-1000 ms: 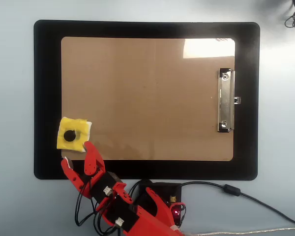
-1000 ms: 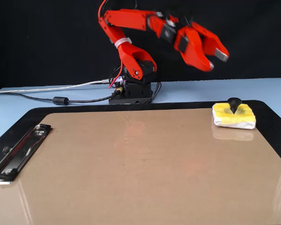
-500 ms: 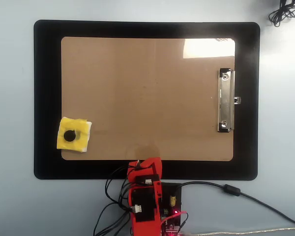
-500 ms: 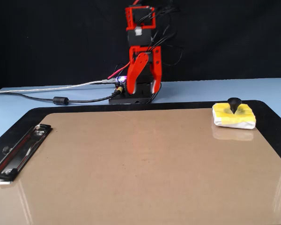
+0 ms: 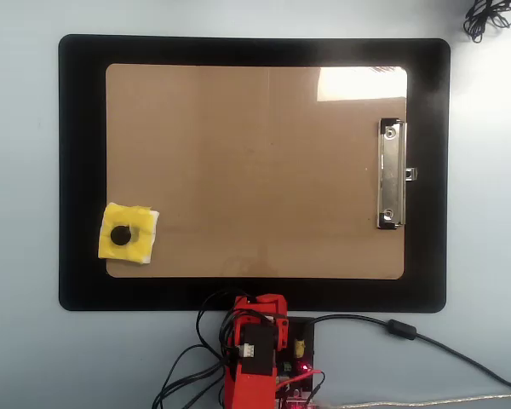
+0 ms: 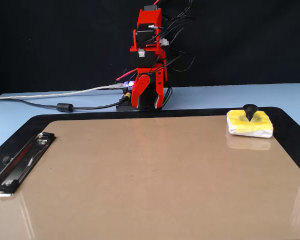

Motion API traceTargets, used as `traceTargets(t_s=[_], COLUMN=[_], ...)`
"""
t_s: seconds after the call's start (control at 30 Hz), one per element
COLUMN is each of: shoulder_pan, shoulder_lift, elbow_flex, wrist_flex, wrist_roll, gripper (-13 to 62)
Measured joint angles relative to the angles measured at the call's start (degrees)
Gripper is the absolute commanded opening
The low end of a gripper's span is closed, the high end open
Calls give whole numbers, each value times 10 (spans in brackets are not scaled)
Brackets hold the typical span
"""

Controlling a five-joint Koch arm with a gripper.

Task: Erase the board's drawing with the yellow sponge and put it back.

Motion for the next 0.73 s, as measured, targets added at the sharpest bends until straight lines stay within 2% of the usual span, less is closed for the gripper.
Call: traceTargets(t_s=[0.17,0.73], shoulder_pan=[60,63], shoulder_lift=[0,0], elbow_flex=[10,10], wrist_flex=[18,19], wrist_roll=[-1,-1], gripper=[340,343])
